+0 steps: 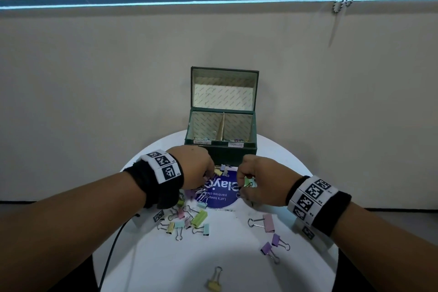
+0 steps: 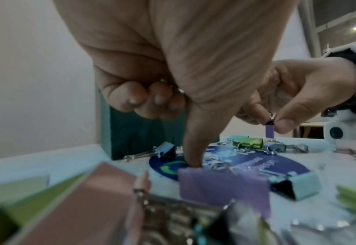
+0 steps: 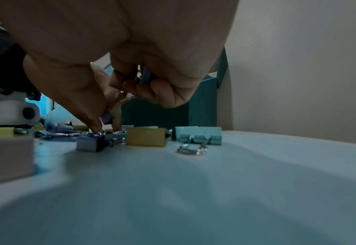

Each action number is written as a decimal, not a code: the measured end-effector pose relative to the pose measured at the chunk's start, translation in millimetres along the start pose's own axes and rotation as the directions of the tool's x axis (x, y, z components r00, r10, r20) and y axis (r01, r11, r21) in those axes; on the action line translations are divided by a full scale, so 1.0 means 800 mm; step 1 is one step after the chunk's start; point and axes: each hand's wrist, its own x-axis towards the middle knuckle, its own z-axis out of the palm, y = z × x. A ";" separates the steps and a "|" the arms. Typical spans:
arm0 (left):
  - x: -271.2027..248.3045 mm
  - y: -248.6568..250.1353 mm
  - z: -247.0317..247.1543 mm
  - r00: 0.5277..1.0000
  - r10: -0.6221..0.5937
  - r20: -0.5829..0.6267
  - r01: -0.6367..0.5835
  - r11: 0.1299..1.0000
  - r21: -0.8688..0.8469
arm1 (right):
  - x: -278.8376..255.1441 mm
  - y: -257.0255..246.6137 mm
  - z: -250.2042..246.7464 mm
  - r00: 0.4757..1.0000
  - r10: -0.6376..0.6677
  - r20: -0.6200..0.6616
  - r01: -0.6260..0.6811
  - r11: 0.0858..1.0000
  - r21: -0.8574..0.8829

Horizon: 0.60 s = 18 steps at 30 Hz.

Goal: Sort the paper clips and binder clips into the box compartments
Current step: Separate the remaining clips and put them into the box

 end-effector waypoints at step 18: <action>0.031 -0.079 -0.062 0.924 -0.301 -0.237 0.056 0.718 -0.694 | 0.129 -0.062 -0.044 0.955 0.145 -0.258 -0.140 0.989 0.038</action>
